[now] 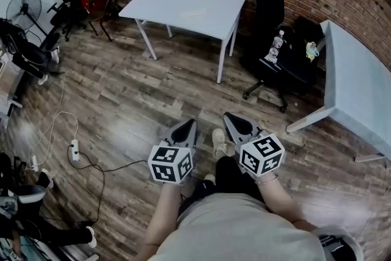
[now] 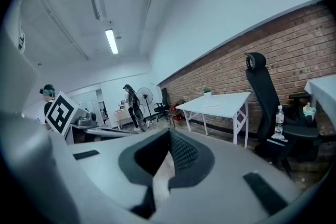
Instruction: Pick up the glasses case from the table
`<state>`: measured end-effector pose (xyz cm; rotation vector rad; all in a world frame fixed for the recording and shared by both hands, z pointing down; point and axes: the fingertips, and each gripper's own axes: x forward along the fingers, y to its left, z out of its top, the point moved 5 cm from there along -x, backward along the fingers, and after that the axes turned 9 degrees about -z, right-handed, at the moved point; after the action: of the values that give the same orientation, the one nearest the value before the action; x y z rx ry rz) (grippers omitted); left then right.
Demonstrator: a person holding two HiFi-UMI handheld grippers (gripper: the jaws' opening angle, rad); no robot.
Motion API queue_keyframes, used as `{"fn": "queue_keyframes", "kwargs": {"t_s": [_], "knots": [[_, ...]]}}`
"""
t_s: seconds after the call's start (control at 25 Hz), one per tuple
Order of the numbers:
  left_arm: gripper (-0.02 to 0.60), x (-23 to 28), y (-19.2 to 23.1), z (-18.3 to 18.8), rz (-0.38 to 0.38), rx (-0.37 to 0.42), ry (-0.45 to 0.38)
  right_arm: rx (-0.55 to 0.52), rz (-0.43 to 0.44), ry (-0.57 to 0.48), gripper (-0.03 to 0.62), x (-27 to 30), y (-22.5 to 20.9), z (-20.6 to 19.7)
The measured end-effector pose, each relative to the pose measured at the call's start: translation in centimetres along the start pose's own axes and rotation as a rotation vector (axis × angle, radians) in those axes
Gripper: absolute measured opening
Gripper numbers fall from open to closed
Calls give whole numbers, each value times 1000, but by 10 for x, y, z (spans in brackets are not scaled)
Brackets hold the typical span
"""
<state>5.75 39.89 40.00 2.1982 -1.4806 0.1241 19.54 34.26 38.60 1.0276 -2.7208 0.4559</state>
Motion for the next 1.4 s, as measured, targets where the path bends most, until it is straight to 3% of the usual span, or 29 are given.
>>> {"fn": "queue_keyframes", "kwargs": {"t_s": [0.2,0.64,0.88,1.12,1.4], "knots": [[12,47,35,25,6,-17,-10,-15,22,-7,-2,58,-37,22],[12,157,123,132,97,14,-42,-35,120,-43,-2,201,-123,116],[12,205,150,156,123,-8,-35,-19,134,-21,-2,249,-164,135],[12,245,168,161,87,-6,38,25,112,-4,-2,273,-193,137],[12,305,196,178,-27,21,85,65,15,3,-2,303,-232,141]]}}
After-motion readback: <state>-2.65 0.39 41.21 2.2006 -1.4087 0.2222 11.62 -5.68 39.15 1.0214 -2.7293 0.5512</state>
